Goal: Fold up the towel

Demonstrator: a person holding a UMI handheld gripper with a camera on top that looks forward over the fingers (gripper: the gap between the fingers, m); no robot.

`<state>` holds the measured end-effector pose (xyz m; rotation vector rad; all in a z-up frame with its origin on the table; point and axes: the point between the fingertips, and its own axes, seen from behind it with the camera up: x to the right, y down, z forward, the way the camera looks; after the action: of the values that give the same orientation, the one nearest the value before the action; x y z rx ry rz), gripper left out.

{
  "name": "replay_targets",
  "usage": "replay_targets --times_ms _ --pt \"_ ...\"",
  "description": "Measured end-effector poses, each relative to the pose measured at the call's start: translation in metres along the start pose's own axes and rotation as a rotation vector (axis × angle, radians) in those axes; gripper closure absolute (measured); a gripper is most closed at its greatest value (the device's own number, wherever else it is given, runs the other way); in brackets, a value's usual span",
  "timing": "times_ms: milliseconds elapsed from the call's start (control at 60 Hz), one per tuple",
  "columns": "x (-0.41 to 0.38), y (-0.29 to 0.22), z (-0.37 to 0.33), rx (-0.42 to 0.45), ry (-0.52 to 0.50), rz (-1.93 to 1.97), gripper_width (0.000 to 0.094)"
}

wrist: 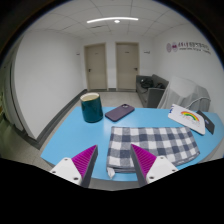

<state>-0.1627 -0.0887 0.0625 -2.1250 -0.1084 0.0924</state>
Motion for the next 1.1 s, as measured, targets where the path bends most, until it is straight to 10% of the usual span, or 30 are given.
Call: replay_targets --times_ms 183,417,817,1100 --pt "-0.017 0.018 0.063 -0.034 -0.060 -0.100 0.0409" --pt "0.004 0.034 0.089 -0.048 -0.004 -0.145 0.0873" --pt "0.017 -0.019 0.063 0.042 0.105 -0.088 0.0933" --pt "0.184 -0.098 -0.013 0.140 0.398 0.048 0.0932"
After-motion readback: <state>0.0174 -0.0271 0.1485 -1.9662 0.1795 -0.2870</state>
